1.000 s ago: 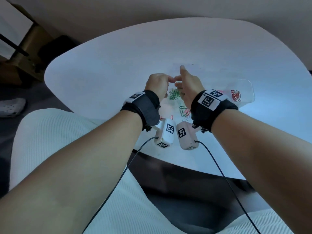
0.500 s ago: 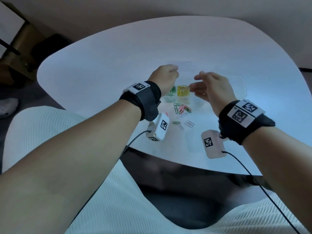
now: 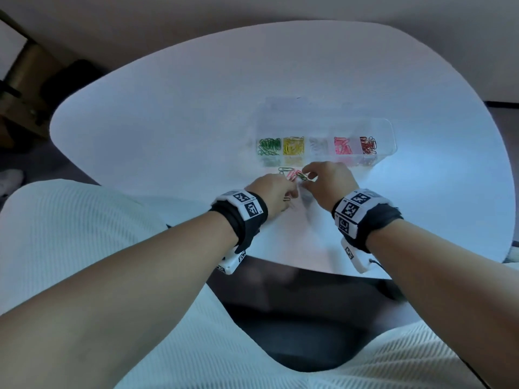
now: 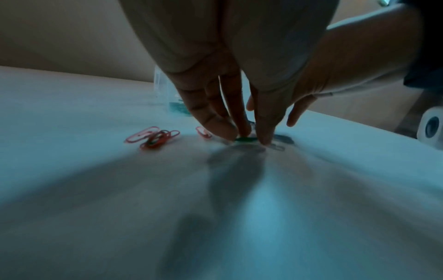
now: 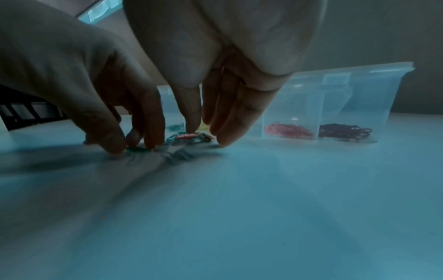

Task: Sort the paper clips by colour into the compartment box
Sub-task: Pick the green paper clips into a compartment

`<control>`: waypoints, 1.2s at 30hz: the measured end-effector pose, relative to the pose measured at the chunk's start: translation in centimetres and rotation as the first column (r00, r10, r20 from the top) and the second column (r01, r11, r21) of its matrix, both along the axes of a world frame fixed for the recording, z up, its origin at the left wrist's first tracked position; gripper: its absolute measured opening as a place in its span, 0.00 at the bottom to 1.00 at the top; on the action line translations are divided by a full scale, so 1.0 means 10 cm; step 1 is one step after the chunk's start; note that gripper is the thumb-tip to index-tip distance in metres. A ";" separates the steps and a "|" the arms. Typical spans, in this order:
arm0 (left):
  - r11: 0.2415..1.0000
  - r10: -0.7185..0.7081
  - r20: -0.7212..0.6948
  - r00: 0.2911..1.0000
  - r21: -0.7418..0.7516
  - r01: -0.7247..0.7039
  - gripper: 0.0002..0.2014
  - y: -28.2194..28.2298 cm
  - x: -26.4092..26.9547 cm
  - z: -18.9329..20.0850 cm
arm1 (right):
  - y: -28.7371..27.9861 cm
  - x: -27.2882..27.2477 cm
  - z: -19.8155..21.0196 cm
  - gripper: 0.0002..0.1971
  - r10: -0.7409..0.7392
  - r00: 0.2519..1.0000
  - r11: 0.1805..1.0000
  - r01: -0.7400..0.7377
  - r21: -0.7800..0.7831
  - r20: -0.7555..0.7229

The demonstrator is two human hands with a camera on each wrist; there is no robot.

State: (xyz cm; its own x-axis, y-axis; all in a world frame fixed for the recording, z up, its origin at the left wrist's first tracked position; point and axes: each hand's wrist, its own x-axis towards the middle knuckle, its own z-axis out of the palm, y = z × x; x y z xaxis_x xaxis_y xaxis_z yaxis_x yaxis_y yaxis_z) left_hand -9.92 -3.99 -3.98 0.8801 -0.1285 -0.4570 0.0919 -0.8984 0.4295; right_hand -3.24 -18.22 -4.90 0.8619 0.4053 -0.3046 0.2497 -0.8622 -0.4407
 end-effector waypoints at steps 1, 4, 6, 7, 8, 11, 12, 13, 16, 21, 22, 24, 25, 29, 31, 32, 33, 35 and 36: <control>1.000 -0.004 0.015 1.000 0.010 0.004 0.14 0.00 0.00 -0.04 | 0.02 0.01 -0.03 0.15 0.004 1.000 1.000 -0.004 -0.007 0.010; 0.999 0.014 0.037 0.999 0.035 -0.016 0.13 0.00 0.00 -0.09 | 0.07 0.05 -0.10 0.15 0.021 1.000 0.999 -0.020 -0.046 0.019; 0.998 0.038 0.015 0.999 0.047 -0.039 0.13 0.02 0.00 -0.11 | 0.08 0.06 -0.10 0.15 0.030 0.999 0.998 -0.029 -0.064 0.021; 0.998 0.046 -0.006 0.999 0.049 -0.046 0.14 0.02 0.00 -0.11 | 0.08 0.07 -0.09 0.15 0.032 0.999 0.997 -0.030 -0.067 0.032; 0.998 0.047 -0.034 0.998 0.044 -0.046 0.14 0.03 0.00 -0.11 | 0.07 0.08 -0.09 0.15 0.026 0.999 0.997 -0.023 -0.068 0.043; 0.999 0.026 -0.093 0.995 0.029 -0.023 0.15 0.02 0.00 -0.10 | 0.03 0.10 -0.10 0.16 -0.034 0.999 0.997 0.034 -0.070 0.005; 0.999 0.016 -0.089 0.996 0.033 -0.013 0.15 0.01 0.00 -0.10 | 0.01 0.10 -0.09 0.16 -0.054 0.998 0.996 0.052 -0.071 -0.018; 0.999 0.012 -0.076 0.997 0.038 -0.009 0.15 0.01 0.01 -0.10 | -0.02 0.09 -0.09 0.16 -0.072 0.997 0.995 0.069 -0.068 -0.031; 0.998 0.056 0.022 0.998 0.035 -0.057 0.17 0.04 0.04 -0.09 | -0.09 0.05 -0.07 0.14 -0.118 0.993 0.993 0.118 0.003 0.019; 0.992 0.065 0.042 0.997 0.106 -0.069 0.15 0.13 0.06 -0.10 | -0.05 -0.06 -0.02 0.10 -0.089 0.995 0.992 0.085 0.093 0.046; 0.990 0.066 0.033 0.997 0.119 -0.070 0.13 0.15 0.06 -0.10 | -0.01 -0.07 -0.01 0.09 -0.052 0.998 0.995 0.048 0.085 0.040; 0.988 0.077 0.023 0.997 0.132 -0.080 0.11 0.17 0.06 -0.11 | 0.08 -0.09 0.01 0.09 0.040 0.998 0.998 -0.042 0.053 0.048; 0.987 0.087 0.022 0.996 0.132 -0.089 0.13 0.18 0.07 -0.12 | 0.14 -0.10 0.01 0.10 0.084 0.995 0.996 -0.085 0.027 0.056; 0.983 0.118 0.024 0.993 0.140 -0.120 0.16 0.20 0.08 -0.15 | 0.34 -0.06 0.05 0.12 0.195 0.977 0.976 -0.185 -0.116 0.085; 0.980 0.126 0.044 0.991 0.149 -0.131 0.13 0.19 0.07 -0.16 | 0.41 -0.05 0.07 0.11 0.236 0.967 0.961 -0.218 -0.171 0.094; 0.980 0.126 0.055 0.991 0.150 -0.133 0.11 0.19 0.06 -0.17 | 0.44 -0.05 0.08 0.11 0.247 0.965 0.955 -0.226 -0.190 0.093; 0.979 0.123 0.058 0.991 0.154 -0.131 0.10 0.18 0.06 -0.17 | 0.46 -0.05 0.09 0.10 0.249 0.964 0.951 -0.226 -0.208 0.092; 0.978 0.135 0.041 0.990 0.155 -0.139 0.10 0.18 0.09 -0.17 | 0.49 -0.05 0.10 0.09 0.249 0.964 0.942 -0.220 -0.251 0.090; 0.978 0.149 0.020 0.989 0.148 -0.150 0.10 0.18 0.10 -0.16 | 0.49 -0.05 0.10 0.10 0.251 0.963 0.937 -0.218 -0.274 0.094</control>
